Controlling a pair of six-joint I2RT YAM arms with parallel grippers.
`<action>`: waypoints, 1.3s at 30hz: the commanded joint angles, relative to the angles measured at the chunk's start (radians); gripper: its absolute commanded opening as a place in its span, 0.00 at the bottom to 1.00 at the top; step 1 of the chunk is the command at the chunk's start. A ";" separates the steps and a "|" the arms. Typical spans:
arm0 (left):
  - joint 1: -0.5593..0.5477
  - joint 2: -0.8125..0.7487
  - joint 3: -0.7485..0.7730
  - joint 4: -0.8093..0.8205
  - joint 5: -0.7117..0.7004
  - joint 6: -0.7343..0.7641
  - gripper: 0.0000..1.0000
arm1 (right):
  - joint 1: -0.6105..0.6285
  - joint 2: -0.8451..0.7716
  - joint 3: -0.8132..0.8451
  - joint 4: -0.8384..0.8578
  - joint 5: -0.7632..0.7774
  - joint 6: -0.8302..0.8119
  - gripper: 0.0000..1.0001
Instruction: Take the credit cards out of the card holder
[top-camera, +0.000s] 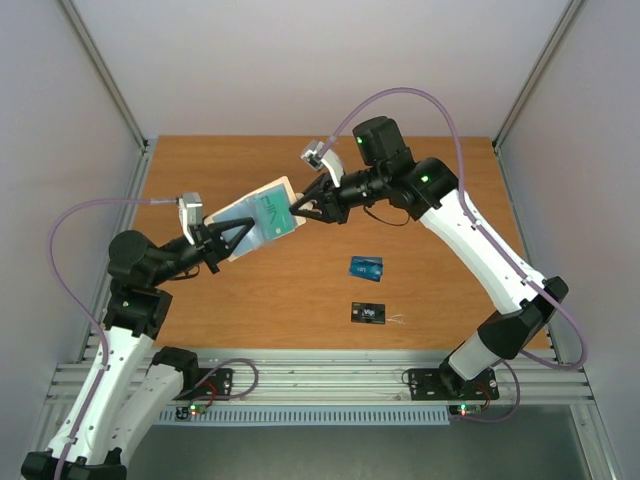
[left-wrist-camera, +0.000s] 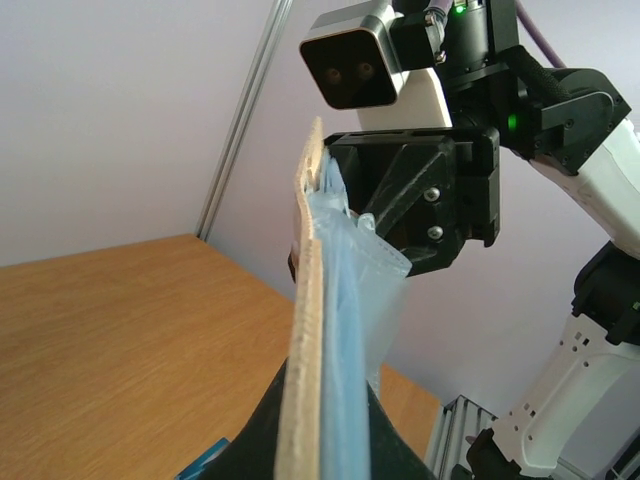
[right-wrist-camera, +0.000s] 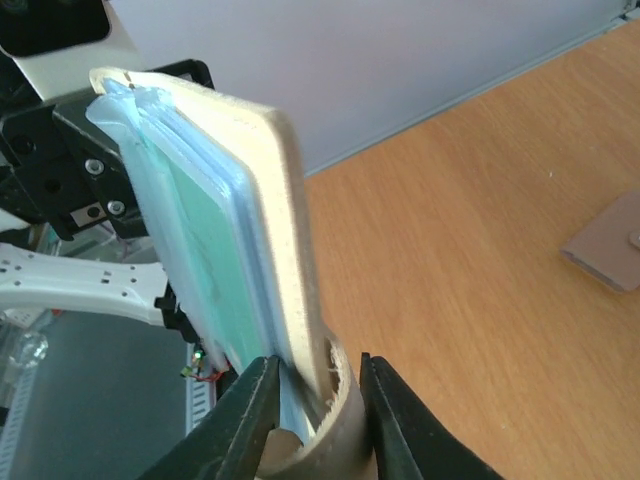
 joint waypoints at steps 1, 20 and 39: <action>-0.004 -0.004 -0.004 0.080 0.027 0.010 0.00 | 0.025 0.019 0.009 0.039 -0.002 -0.001 0.21; -0.004 -0.005 -0.021 0.081 0.003 0.002 0.00 | 0.102 0.051 0.021 0.186 -0.149 0.065 0.08; 0.014 0.001 -0.036 -0.224 -0.415 -0.035 0.90 | 0.238 0.120 0.266 -0.214 1.114 0.007 0.01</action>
